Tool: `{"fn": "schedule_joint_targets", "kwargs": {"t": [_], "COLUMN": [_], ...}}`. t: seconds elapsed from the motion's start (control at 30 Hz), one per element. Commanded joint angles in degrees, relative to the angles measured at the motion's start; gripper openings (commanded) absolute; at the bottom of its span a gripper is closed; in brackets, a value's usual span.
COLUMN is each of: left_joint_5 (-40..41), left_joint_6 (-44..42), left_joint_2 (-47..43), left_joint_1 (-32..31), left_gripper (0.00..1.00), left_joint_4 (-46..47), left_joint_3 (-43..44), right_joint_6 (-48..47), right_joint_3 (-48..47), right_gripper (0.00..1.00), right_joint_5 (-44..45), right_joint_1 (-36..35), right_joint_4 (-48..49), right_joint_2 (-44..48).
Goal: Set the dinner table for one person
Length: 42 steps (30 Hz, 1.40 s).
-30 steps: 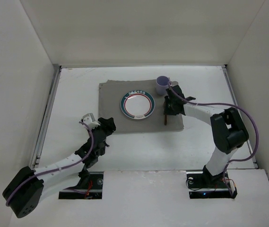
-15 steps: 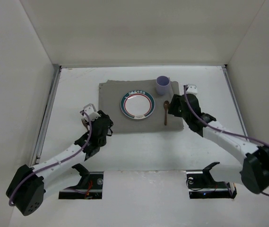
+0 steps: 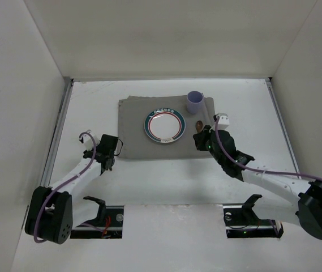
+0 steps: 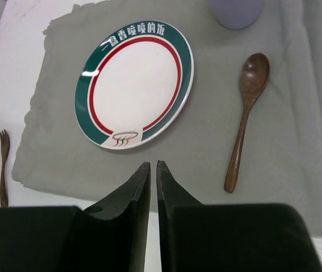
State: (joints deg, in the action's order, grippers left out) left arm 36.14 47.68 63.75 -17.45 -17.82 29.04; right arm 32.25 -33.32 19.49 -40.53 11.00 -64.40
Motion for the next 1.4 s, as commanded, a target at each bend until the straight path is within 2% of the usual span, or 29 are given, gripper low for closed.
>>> {"fn": "schedule_joint_targets", "kwargs": {"t": [0.0,0.27,0.33,0.43,0.5,0.57,0.67,0.73,0.9,1.03,1.17,1.27,1.37], "left_joint_5": [-3.53,-4.06,-4.06,-4.06,-3.62,-3.53,-3.80,-4.41,-7.04,-6.79,-7.22,-6.61,-4.07], "left_joint_6": [-4.16,-6.55,-6.29,-5.67,-5.06,-4.27,-3.91,-4.52,-6.63,-6.90,-7.51,-8.39,-10.58], "left_joint_2": [1.73,5.25,3.94,0.87,-1.94,-4.23,-5.48,-3.20,3.92,9.28,11.05,8.16,3.16], "left_joint_1": [1.50,1.15,0.54,0.27,0.18,0.71,1.32,1.85,1.94,1.77,1.33,0.80,-0.77], "left_gripper": [0.33,0.34,0.33,0.24,0.24,0.25,0.33,0.38,0.38,0.30,0.13,0.07,0.06], "left_joint_4": [1.90,7.88,9.03,8.51,8.16,8.16,9.56,10.87,13.87,13.52,12.47,7.56,2.11], "left_joint_3": [-1.17,-1.88,-2.67,-3.46,-4.34,-5.04,-5.48,-4.87,-2.24,0.05,0.58,1.19,3.38], "right_joint_6": [1.06,1.24,0.97,0.88,0.97,1.06,0.97,0.97,0.80,0.71,0.71,0.88,0.97], "right_joint_3": [0.45,0.63,0.28,-0.34,-0.69,-0.78,-1.31,-1.40,-1.57,-1.48,-1.31,-1.13,-1.13], "right_gripper": [0.16,0.19,0.19,0.19,0.20,0.21,0.21,0.21,0.22,0.22,0.22,0.23,0.23], "right_joint_5": [0.29,-0.85,-0.94,-1.29,-2.08,-2.52,-2.70,-2.70,-2.70,-2.70,-2.70,-2.70,-2.70], "right_joint_1": [-0.20,-0.20,-0.20,-0.20,-0.20,-0.20,-0.20,-0.20,-0.20,-0.11,-0.20,-0.20,-0.20], "right_joint_4": [6.92,7.01,7.01,6.75,6.66,6.84,6.66,6.75,6.66,6.66,6.49,6.66,6.84], "right_joint_2": [1.64,1.74,0.77,-0.98,-2.04,-2.92,-4.06,-4.50,-4.86,-4.42,-4.15,-4.07,-4.15]}}
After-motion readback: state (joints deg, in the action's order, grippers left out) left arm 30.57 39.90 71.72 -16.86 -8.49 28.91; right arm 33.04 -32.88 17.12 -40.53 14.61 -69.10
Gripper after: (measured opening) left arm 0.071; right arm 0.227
